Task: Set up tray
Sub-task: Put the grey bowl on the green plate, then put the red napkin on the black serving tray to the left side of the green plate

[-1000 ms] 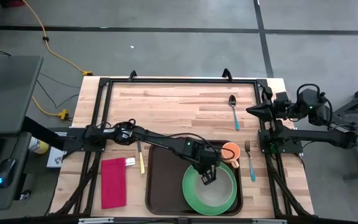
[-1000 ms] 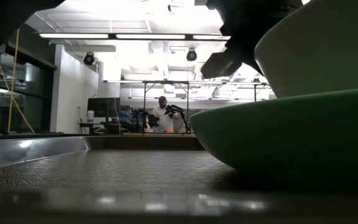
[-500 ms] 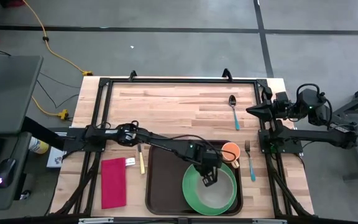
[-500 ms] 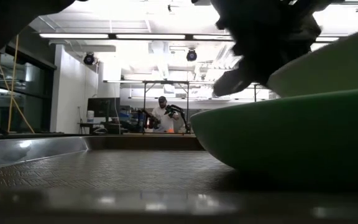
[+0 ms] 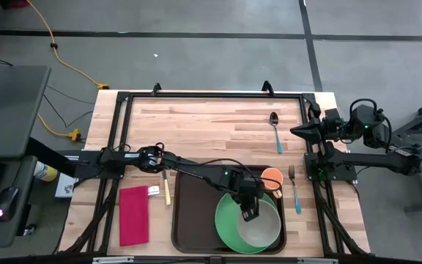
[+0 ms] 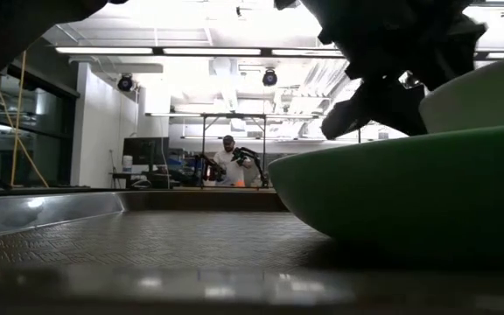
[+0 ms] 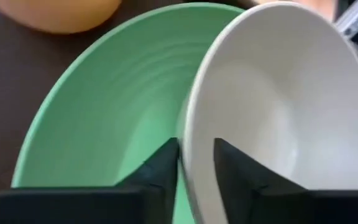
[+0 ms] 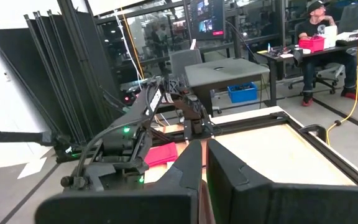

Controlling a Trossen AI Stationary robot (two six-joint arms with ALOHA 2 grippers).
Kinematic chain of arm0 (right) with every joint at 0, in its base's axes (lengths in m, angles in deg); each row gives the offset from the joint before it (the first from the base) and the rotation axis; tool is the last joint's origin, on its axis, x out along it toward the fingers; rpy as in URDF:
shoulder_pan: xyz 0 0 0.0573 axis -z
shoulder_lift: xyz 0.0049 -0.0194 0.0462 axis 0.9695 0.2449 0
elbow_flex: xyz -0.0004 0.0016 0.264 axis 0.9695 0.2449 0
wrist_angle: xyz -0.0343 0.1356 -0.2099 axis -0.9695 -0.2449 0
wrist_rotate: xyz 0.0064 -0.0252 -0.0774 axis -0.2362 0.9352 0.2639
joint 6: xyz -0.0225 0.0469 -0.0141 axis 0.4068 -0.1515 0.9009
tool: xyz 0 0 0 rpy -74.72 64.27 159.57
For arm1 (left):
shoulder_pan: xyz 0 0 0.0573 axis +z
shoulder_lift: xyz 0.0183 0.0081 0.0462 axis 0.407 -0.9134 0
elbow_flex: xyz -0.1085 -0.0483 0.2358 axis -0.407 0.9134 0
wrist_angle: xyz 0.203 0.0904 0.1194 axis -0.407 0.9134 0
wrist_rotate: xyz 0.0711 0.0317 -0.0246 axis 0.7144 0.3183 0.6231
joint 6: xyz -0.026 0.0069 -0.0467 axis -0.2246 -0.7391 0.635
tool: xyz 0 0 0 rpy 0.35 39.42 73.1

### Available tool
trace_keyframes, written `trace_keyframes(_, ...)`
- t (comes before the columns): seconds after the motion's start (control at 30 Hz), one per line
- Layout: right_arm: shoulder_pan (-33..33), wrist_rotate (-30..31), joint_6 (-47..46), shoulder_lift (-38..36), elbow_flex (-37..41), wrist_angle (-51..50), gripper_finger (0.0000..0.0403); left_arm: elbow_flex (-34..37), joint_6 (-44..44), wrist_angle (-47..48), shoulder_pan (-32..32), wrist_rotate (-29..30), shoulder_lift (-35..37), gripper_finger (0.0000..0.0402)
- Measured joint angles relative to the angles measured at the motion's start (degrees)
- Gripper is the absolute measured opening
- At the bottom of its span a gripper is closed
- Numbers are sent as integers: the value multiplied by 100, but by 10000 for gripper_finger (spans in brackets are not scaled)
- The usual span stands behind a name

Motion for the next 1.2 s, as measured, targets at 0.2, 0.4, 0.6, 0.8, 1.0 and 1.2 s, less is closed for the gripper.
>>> trace_keyframes(0.2, 0, -1, 0, 0, 0, -2, 0, -27, -105, -278, 2, -137, 0, 199)
trace_keyframes(0.4, 0, -11, 2, 2, 0, -2, 0, -227, -442, 103, 150, 36, 138, 221)
trace_keyframes(0.6, 0, -34, -16, 0, 0, -9, 0, -232, -835, 672, 405, 565, 600, 213)
trace_keyframes(0.8, 0, -39, -46, 9, 0, -41, 0, -223, -1275, 2938, 566, 1455, 1343, 197)
trace_keyframes(1.0, 0, -37, -70, 11, 0, -101, 0, -209, -1071, 4653, 525, 2677, 2145, 195)
trace_keyframes(1.2, 0, -41, -90, -17, 0, -143, 0, 328, -1138, 4712, 563, 3265, 3224, 195)
